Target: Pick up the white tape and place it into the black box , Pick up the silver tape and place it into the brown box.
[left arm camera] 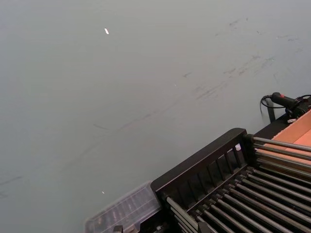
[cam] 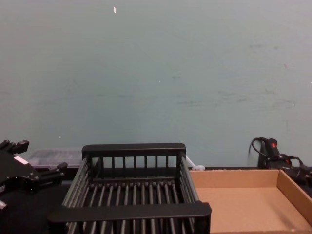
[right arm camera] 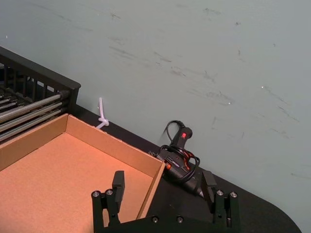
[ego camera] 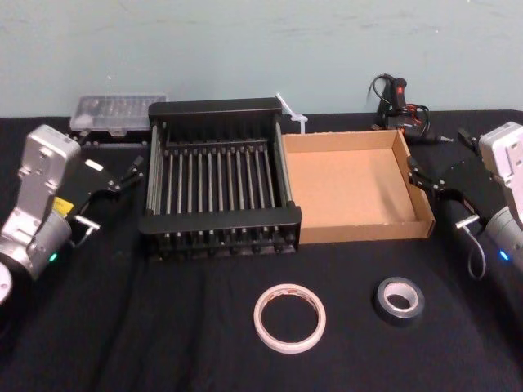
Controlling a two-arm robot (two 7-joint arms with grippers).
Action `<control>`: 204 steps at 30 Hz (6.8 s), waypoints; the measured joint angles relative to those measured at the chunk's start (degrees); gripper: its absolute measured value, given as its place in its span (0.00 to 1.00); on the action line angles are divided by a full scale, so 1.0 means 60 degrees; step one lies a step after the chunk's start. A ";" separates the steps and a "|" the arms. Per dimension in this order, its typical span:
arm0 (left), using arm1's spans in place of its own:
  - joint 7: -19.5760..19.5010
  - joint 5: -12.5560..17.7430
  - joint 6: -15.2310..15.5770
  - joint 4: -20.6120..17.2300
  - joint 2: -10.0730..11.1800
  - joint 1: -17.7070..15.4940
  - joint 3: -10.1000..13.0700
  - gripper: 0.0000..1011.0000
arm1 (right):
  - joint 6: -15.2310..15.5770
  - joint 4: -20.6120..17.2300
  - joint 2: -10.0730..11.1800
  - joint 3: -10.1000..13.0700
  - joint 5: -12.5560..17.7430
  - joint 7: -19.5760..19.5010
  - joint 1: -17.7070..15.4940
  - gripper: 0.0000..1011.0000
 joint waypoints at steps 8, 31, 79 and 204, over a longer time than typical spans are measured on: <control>0.0000 0.0000 0.0000 0.0000 0.0000 0.0000 0.0001 0.99 | 0.0000 0.0000 0.0000 0.0000 0.0000 0.0000 0.0000 0.99; 0.0000 0.0000 0.0000 0.0000 0.0000 0.0000 0.0000 0.99 | 0.0000 0.0000 0.0000 0.0000 0.0000 0.0000 0.0000 0.99; 0.0000 0.0000 0.0000 0.0001 0.0001 0.0000 0.0000 0.99 | 0.2033 -0.3644 0.1638 0.2093 0.1715 0.1881 -0.3023 0.99; 0.0000 0.0000 0.0000 0.0000 0.0000 0.0000 0.0001 0.99 | 0.4509 -0.2923 0.0687 0.2069 0.1320 0.3904 -0.3164 0.28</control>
